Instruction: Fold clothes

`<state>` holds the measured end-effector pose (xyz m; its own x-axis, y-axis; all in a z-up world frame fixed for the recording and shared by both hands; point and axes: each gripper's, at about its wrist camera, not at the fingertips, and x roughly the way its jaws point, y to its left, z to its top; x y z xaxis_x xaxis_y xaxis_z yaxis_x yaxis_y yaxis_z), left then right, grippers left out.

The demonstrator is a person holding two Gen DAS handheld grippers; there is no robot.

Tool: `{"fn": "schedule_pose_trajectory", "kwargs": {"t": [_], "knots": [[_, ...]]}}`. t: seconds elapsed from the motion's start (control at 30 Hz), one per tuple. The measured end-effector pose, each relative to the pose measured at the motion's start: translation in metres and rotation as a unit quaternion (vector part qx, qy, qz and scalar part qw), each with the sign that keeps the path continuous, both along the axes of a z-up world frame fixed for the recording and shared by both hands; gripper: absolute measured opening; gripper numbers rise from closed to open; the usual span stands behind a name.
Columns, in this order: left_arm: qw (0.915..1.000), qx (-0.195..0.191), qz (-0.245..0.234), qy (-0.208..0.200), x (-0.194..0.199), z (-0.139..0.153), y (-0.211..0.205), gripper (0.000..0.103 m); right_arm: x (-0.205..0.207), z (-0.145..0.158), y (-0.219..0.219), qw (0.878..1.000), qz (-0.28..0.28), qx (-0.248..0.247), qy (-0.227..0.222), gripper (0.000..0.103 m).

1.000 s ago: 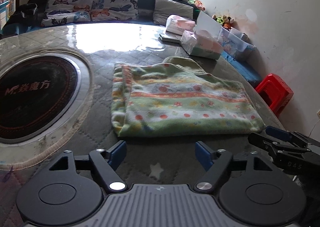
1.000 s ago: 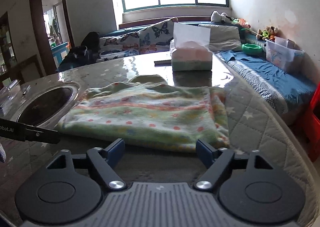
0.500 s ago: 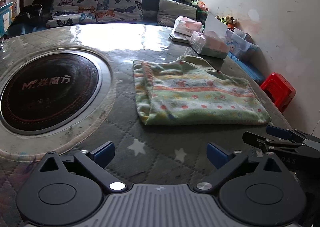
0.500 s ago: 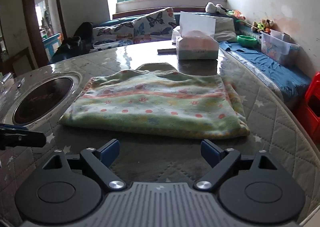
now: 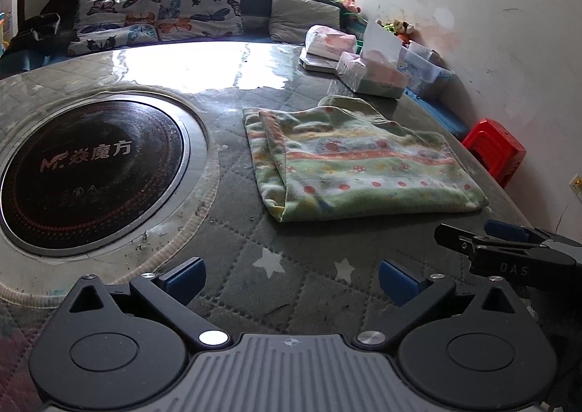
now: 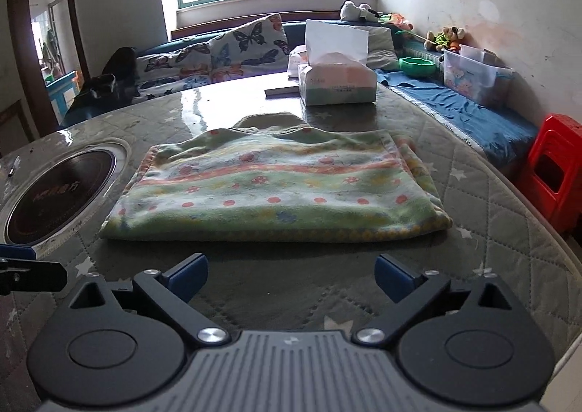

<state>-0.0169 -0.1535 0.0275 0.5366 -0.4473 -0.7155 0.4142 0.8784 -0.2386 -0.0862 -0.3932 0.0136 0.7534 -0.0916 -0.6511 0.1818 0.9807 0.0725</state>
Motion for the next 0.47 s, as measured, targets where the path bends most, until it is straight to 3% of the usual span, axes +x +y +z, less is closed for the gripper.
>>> {"fn": "schedule_pose_trajectory", "kwargs": {"t": [0.47], "knots": [[0.9999,0.001,-0.011,-0.007,-0.016,0.002,-0.002,0.103,-0.013,0.004,0.011,1.0,0.0,-0.007,-0.011,0.103]]}}
